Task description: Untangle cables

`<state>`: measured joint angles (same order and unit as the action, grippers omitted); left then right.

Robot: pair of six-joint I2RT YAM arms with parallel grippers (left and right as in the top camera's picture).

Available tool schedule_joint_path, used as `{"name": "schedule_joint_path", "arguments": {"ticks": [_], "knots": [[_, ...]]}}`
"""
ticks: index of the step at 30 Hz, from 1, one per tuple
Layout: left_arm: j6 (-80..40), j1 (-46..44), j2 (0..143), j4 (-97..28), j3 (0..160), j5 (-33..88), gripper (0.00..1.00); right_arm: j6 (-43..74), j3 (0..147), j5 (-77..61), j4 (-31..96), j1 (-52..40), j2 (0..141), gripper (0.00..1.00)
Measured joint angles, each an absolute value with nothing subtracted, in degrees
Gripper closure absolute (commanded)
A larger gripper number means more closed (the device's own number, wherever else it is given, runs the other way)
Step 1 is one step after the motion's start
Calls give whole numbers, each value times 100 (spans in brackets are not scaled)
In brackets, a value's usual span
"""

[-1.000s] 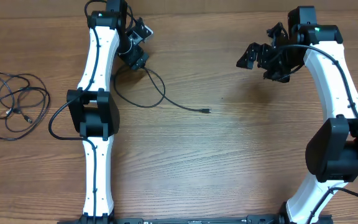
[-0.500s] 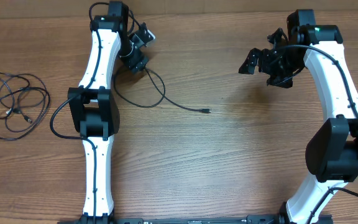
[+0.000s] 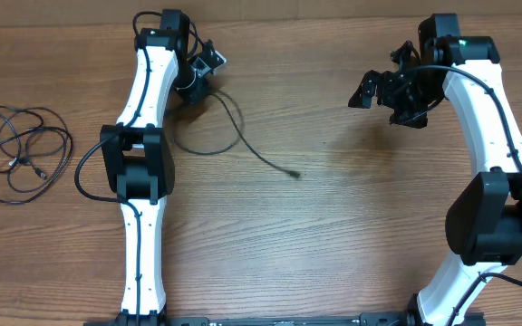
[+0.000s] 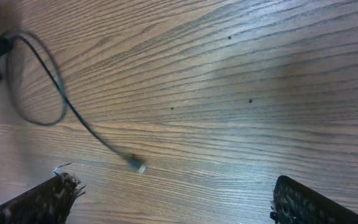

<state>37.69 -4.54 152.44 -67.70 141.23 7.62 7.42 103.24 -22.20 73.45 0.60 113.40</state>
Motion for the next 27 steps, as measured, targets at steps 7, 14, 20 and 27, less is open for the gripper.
{"name": "schedule_joint_path", "arguments": {"ticks": [7,14,20,27], "knots": [[2198,-434,15242,-7319,14379,357,96,744,10324,-2220,7306,60,11340,0],[681,80,14206,-7459,15393,211,96,742,10324,-2217,7301,60,11340,0],[-16,1280,12108,-7238,15891,154,96,744,10324,-2215,7301,60,11340,0],[-1070,2934,11780,-7279,15900,-193,96,744,10324,-2213,7369,60,11340,0]]}}
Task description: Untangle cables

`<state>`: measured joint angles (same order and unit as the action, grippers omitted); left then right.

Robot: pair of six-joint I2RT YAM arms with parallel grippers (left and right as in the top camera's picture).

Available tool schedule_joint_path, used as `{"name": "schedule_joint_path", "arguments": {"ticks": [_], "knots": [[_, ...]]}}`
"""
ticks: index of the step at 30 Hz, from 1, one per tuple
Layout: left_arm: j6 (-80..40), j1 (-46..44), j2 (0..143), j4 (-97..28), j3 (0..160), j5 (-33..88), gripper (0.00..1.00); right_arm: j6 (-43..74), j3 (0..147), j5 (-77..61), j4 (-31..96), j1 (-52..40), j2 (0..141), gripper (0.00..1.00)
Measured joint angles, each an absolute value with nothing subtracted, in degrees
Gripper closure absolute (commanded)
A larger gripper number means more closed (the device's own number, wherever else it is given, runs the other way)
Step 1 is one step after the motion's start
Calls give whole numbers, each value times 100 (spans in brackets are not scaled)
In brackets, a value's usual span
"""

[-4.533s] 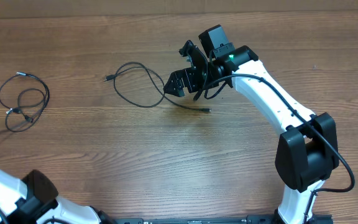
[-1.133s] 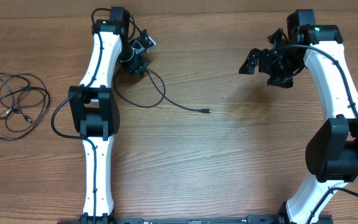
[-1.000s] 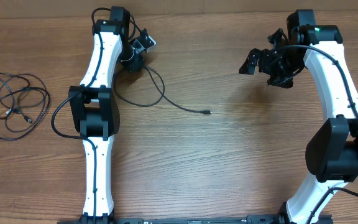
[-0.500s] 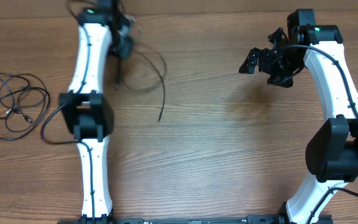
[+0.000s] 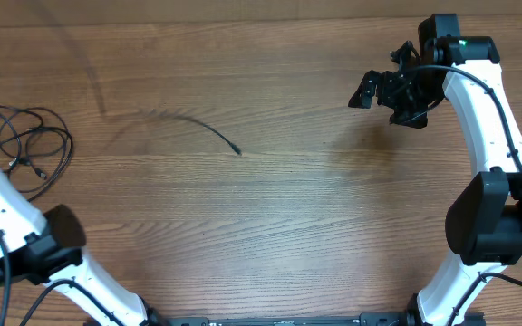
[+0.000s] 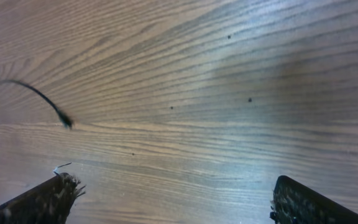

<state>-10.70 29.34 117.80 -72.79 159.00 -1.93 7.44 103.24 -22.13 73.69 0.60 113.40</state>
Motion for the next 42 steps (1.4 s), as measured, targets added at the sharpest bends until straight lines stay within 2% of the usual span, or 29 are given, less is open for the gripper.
{"name": "schedule_joint_path", "arguments": {"ticks": [6,12,18,26,28,29,30,31,32,37,42], "knots": [[-1693,4362,11872,-7061,15852,-375,96,744,10324,-2209,7489,60,11340,0],[-1831,4858,11819,-6484,15852,-432,96,744,10324,-2224,7478,60,11340,0],[-1798,4836,11356,-6128,15850,-521,95,746,10324,-2226,7481,60,11340,0],[-1559,3865,11395,-7395,15920,-740,93,744,10324,-2226,7478,60,11340,0],[-1518,3647,11695,-7627,15920,-902,87,746,10324,-2226,7485,60,11340,0],[-1490,3573,11845,-7708,15920,-972,71,744,10324,-2226,7485,60,11340,0],[-1470,3509,12016,-7830,15920,-1048,28,746,10324,-2228,7491,60,11340,0],[-1452,3439,12276,-7968,15915,-1144,6,746,10324,-2228,7500,60,11340,0],[-1441,3402,12479,-8055,15909,-1194,0,746,10324,-2226,7498,60,11340,0],[-1271,3236,13266,-8420,15845,-1225,0,746,10324,-2228,7500,60,11340,0],[-982,2895,13211,-8543,15797,-1072,0,742,10324,-2290,7505,25,11340,0]]}}
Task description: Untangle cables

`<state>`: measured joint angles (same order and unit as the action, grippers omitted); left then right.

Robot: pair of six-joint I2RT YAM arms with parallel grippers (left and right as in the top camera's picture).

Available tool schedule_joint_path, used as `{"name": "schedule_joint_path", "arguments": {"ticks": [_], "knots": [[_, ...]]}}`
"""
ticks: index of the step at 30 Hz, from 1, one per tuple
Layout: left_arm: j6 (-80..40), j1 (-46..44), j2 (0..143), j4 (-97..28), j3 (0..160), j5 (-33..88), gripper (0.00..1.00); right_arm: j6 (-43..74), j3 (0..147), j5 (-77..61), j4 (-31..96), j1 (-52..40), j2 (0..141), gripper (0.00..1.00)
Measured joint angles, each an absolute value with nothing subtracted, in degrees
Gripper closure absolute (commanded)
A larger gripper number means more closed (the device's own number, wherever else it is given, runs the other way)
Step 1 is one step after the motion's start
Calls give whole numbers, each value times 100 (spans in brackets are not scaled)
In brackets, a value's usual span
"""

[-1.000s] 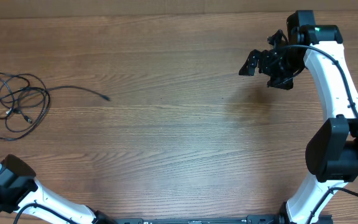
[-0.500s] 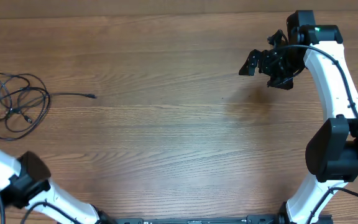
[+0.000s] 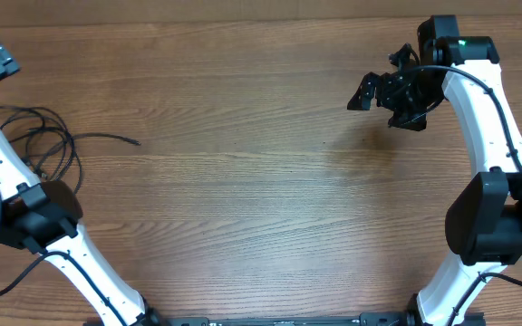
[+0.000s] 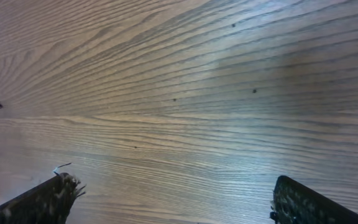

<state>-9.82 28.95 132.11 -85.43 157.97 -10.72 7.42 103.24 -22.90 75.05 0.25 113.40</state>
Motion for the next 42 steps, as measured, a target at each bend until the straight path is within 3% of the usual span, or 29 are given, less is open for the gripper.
{"name": "schedule_joint_path", "arguments": {"ticks": [11,19,42], "knots": [[-550,819,11345,-9052,15854,-34,0,722,10980,-2314,8138,-158,11187,0],[-543,-191,11083,-9072,15898,215,0,569,11872,-2316,8746,-158,10575,0],[-537,-405,11146,-9098,15898,261,0,471,11963,-2309,9260,-158,8761,0]]}}
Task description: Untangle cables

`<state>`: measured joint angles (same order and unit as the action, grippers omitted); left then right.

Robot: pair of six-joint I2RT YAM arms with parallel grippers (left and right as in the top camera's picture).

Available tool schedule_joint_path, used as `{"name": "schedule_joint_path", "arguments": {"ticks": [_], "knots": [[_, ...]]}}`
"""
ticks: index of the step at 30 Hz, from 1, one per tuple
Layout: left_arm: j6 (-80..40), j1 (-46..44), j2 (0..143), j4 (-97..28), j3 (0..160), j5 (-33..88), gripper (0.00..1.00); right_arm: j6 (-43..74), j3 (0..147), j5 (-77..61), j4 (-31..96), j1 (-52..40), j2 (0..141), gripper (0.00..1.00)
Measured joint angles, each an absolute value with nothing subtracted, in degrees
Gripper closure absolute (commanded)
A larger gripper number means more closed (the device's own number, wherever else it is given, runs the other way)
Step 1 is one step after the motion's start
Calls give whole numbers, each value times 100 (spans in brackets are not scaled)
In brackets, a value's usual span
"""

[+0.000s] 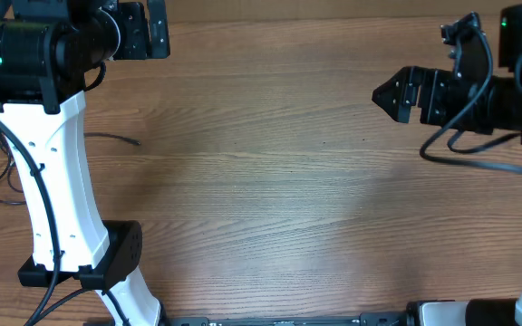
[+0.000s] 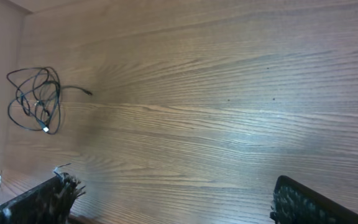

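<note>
The black cables (image 2: 36, 102) lie in one loose heap at the table's far left, with a single free end (image 1: 125, 139) trailing out to the right. In the overhead view my raised left arm hides most of the heap, and only some loops show. The left gripper (image 1: 143, 27) is high over the back left of the table; its jaws cannot be made out. My right gripper (image 2: 179, 202) hangs high above the right side, wide open, with bare wood between its fingers (image 2: 303, 202). In the overhead view the right gripper (image 1: 424, 65) is far from the cables.
The wooden table (image 1: 270, 199) runs from the heap to the right edge. The left arm's white link (image 1: 57, 181) stands over the left side. A pale wall borders the table beyond the cable heap.
Both arms have risen toward the overhead camera and look much larger. The right wrist view now takes in the whole table from higher up. The cable heap and its free end lie as before.
First my left gripper held one cable at the back of the table, its free end trailing toward the middle. Then the left arm was far left and the cable's end lay farther left. Later the cable lay beside the heap, the gripper clear of it. Now both arms are raised.
</note>
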<state>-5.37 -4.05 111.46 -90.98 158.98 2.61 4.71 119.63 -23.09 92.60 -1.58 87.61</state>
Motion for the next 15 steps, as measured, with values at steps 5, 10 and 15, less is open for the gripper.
{"name": "schedule_joint_path", "arguments": {"ticks": [5,10,15], "knots": [[-537,-405,11146,-9098,15898,261,0,471,11968,-2311,9255,-158,8689,0],[-537,-405,11146,-9100,15898,261,0,471,11968,-2285,9258,-158,8696,0],[-537,-405,11146,-9100,15898,261,0,469,11968,-2200,9255,-158,8696,0]]}}
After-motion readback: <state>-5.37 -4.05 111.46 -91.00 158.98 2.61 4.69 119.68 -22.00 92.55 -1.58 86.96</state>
